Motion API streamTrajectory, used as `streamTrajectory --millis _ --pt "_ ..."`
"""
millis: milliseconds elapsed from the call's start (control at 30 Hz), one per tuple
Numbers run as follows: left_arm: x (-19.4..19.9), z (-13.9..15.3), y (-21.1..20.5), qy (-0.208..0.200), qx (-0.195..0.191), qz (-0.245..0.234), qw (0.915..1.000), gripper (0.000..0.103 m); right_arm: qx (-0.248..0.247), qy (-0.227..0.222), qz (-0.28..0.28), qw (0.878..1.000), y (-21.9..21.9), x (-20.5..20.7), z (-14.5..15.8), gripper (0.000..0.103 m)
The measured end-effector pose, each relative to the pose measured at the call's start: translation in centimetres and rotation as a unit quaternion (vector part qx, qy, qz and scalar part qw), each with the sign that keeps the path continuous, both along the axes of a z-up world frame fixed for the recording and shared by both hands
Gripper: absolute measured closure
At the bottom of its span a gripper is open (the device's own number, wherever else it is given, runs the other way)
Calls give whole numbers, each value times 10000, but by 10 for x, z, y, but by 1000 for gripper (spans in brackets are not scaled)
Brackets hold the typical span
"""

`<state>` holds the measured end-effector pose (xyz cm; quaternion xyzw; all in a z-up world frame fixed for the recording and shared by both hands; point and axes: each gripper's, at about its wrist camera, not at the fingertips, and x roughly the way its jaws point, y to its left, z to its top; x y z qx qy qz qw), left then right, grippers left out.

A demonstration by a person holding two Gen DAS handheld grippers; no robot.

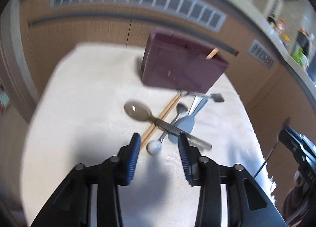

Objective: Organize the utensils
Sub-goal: 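Carry both held spoons up toward the maroon caddy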

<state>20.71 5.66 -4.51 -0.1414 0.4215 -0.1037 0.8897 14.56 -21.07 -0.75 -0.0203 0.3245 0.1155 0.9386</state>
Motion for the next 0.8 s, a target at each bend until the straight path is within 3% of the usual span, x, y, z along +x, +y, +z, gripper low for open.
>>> streamTrajectory --millis 167,367,533,633,667,733,800 --pt "41 -27 3 676 -384 270 9966 57 42 81 -12 10000 -4 10 -10 72" --pt "90 -34 -8 922 -174 542 9941 53 46 168 -33 9998 -7 20 -19 72" --pt "107 -33 -36 727 467 360 9956 51 49 216 -85 9997 -9 25 -23 72" --pt "103 -33 -52 521 655 -35 9965 51 37 216 -101 9997 -10 25 -24 72" --pt "103 -33 -55 446 683 -124 9966 53 35 223 -109 9997 -10 25 -25 72" --pt "97 -33 -62 190 759 -350 9963 69 32 239 -123 9996 -10 26 -25 72" --pt "92 -32 -64 35 865 -396 9955 72 22 235 -128 9996 -10 25 -25 72"
